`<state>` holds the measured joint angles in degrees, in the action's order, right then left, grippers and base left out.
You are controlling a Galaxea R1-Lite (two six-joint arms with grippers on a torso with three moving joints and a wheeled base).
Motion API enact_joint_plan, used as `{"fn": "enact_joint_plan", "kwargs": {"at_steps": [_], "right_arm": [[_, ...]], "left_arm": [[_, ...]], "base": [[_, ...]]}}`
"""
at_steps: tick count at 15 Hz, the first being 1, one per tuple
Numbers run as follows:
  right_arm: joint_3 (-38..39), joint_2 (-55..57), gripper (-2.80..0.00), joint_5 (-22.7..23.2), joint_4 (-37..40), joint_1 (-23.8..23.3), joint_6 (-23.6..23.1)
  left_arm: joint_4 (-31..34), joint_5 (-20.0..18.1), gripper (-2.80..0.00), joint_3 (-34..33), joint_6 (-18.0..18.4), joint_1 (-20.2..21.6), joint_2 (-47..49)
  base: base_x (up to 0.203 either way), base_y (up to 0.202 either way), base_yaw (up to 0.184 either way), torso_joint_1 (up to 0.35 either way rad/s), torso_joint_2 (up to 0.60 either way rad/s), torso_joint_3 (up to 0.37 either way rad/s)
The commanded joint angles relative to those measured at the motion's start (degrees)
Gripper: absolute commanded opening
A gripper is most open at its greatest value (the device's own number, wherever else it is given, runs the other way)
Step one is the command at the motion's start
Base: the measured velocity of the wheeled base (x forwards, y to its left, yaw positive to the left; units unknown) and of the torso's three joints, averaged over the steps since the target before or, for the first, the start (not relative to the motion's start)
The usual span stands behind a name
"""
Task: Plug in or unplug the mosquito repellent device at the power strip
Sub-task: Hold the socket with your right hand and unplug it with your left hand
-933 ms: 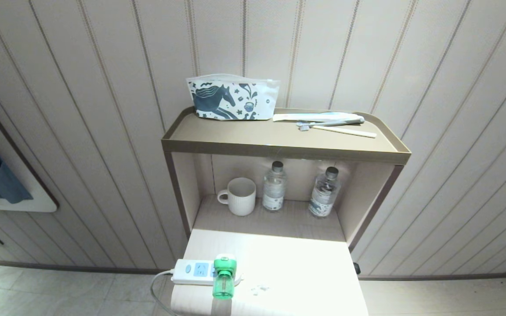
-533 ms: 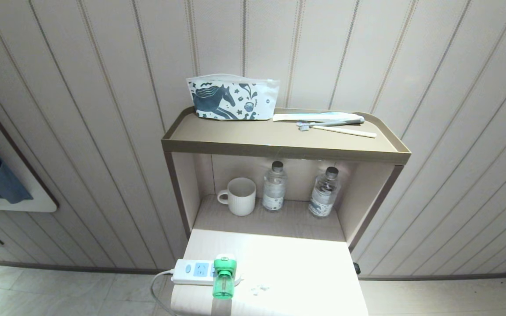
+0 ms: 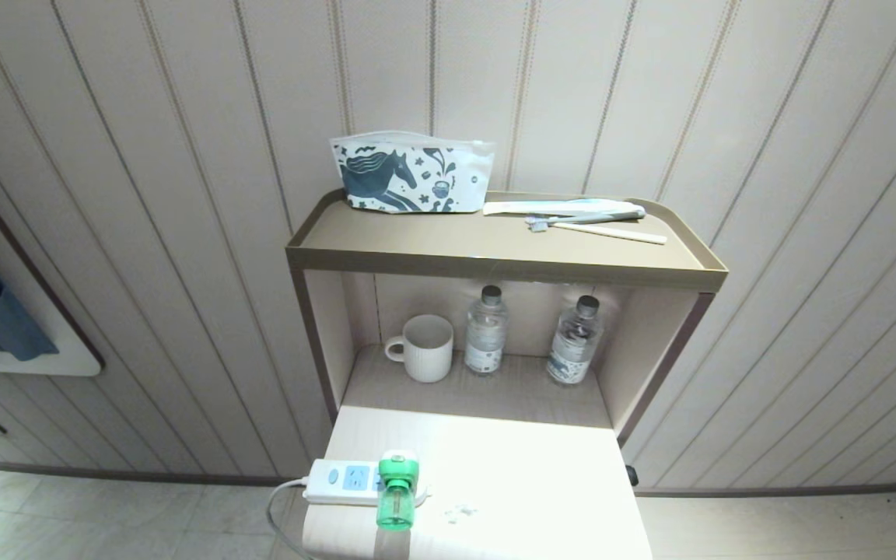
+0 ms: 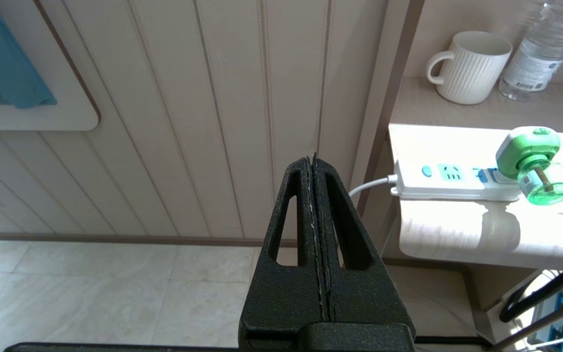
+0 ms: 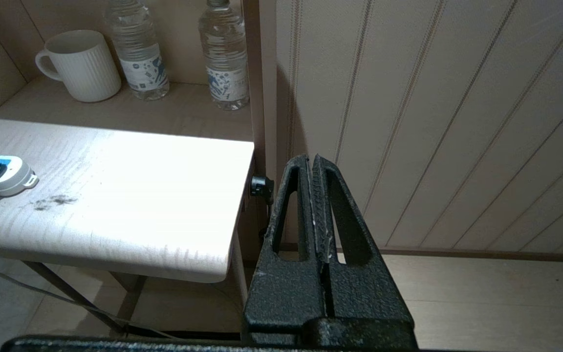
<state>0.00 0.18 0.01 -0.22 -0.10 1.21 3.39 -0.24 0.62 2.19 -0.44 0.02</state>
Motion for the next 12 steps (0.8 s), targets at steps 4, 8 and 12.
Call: {"fn": "enact_joint_plan", "kwargs": {"at_steps": [4,8,12], "right_arm": [[0.0,0.1,-2.80,0.1,0.0,0.0,0.1],[0.0,0.1,-2.80,0.1,0.0,0.0,0.1],[0.0,0.1,-2.80,0.1,0.0,0.0,0.1]], "left_arm": [[0.0,0.0,-2.80,0.0,0.1,0.0,0.0],[0.0,0.0,-2.80,0.0,0.0,0.0,0.0],[0.0,0.0,-2.80,-0.1,-0.3,0.0,0.0]], "base": [[0.000,0.000,0.000,0.000,0.00,0.000],[0.000,0.000,0.000,0.000,0.00,0.000],[0.000,0.000,0.000,0.000,0.00,0.000]]}}
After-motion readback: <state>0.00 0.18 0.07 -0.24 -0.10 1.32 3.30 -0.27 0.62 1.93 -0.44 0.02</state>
